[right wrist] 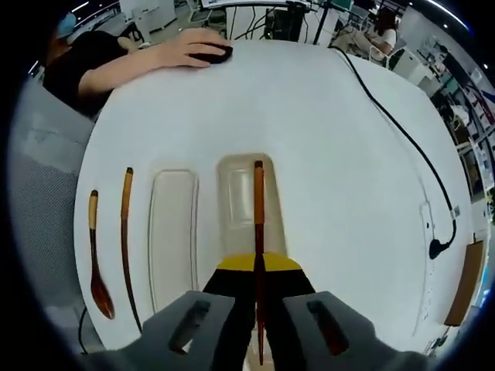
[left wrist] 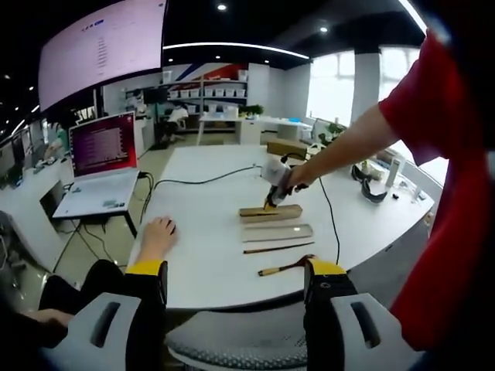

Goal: Arrange the utensils inside the cutlery case until each visible utensil rests in its matching compartment.

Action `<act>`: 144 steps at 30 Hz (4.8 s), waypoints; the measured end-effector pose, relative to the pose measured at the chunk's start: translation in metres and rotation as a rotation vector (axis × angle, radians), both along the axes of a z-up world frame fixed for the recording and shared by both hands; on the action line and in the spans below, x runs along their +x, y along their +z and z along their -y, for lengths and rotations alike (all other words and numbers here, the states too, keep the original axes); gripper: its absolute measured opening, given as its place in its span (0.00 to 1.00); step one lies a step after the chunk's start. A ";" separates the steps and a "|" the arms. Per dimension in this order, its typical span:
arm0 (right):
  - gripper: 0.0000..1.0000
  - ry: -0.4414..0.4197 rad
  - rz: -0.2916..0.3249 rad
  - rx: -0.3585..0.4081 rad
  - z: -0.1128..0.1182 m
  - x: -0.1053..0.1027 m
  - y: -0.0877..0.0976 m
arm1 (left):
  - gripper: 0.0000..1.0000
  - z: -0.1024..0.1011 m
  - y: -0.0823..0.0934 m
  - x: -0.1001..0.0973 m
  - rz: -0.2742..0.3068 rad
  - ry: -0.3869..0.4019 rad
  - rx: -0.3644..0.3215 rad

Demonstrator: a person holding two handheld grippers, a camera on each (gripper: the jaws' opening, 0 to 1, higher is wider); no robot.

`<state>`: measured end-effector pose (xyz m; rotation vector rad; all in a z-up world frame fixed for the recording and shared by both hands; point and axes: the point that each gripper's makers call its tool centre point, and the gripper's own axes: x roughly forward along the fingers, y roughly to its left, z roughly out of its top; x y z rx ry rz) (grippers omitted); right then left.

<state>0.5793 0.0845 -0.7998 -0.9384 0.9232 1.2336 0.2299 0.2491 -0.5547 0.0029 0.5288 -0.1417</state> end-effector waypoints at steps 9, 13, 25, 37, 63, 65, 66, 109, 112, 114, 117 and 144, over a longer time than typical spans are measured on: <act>0.02 -0.056 0.029 0.014 0.005 0.000 0.017 | 0.73 0.004 0.003 0.003 0.022 -0.013 -0.009; 0.02 -0.062 0.065 0.027 0.003 0.001 0.023 | 0.73 0.003 -0.002 0.002 0.013 -0.018 -0.013; 0.08 -0.126 0.094 0.059 0.013 0.009 0.036 | 0.74 -0.011 0.004 -0.003 0.041 0.018 -0.033; 0.09 -0.115 0.108 0.101 0.010 -0.020 0.049 | 0.74 -0.007 0.010 -0.004 0.070 -0.001 -0.030; 0.14 -0.120 0.108 0.159 -0.002 -0.081 0.059 | 0.72 -0.015 0.012 -0.014 0.080 0.009 -0.014; 0.14 -0.127 0.103 0.178 -0.004 -0.089 0.060 | 0.72 -0.016 0.011 -0.015 0.082 0.013 -0.020; 0.14 -0.129 0.103 0.183 -0.004 -0.092 0.060 | 0.72 -0.016 0.010 -0.015 0.082 0.016 -0.024; 0.15 -0.101 0.069 0.258 -0.002 -0.195 0.040 | 0.70 -0.001 -0.003 -0.020 0.040 -0.033 -0.029; 0.14 -0.099 0.049 0.256 -0.003 -0.199 0.035 | 0.70 -0.002 -0.004 -0.019 0.041 -0.032 -0.029; 0.13 -0.089 0.038 0.249 -0.004 -0.201 0.030 | 0.70 -0.002 -0.004 -0.019 0.039 -0.033 -0.028; 0.13 -0.075 0.037 0.231 -0.004 -0.202 0.022 | 0.70 -0.001 -0.005 -0.020 0.036 -0.036 -0.024; 0.11 -0.003 0.071 0.105 -0.006 -0.159 0.001 | 0.69 -0.012 -0.003 -0.019 0.025 -0.015 0.000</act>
